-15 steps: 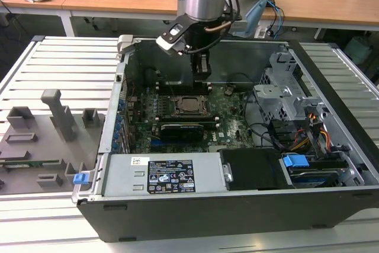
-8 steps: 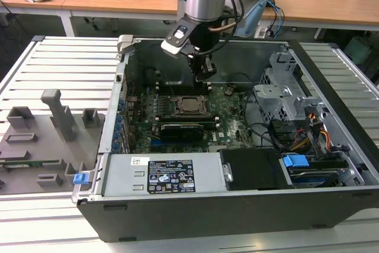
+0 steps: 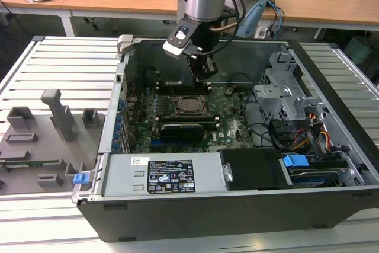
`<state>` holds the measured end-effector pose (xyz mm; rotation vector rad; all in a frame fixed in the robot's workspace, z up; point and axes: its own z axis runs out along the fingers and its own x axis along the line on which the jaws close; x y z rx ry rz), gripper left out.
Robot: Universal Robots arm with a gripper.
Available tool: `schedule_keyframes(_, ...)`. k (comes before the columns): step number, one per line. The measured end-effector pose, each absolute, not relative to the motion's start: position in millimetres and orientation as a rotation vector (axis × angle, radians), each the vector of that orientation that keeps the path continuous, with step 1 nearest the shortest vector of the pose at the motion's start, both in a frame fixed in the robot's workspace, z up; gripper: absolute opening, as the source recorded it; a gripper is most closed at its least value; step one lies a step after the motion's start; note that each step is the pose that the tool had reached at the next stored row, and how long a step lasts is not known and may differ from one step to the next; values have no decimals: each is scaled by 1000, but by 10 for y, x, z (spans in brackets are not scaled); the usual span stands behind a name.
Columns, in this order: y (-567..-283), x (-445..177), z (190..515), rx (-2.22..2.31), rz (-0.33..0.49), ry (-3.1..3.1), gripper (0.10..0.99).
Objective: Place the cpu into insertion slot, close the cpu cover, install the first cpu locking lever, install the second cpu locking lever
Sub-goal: 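Install the first cpu locking lever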
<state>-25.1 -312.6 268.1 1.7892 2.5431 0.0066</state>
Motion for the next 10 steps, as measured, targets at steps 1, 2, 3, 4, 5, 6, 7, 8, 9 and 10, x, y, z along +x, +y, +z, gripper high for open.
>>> schedule_keyframes(1,-3126,-251,2681,1766,7,2560,106)
schedule_keyframes(2,-3126,-251,2681,1741,8,2576,106)
schedule_keyframes(3,-3126,-251,2681,1717,8,2592,106)
schedule_keyframes(4,-3126,-251,2681,1690,8,2610,106)
schedule_keyframes(5,-3126,-251,2681,1663,9,2628,106)
schedule_keyframes(6,-3126,-251,2681,1637,9,2644,106)
schedule_keyframes(7,-3126,-251,2681,1603,10,2665,106)
schedule_keyframes(8,-3126,-251,2681,1577,11,2680,106)
schedule_keyframes(9,-3126,-251,2681,1544,11,2700,106)
schedule_keyframes(10,-3126,-251,2681,1521,12,2713,106)
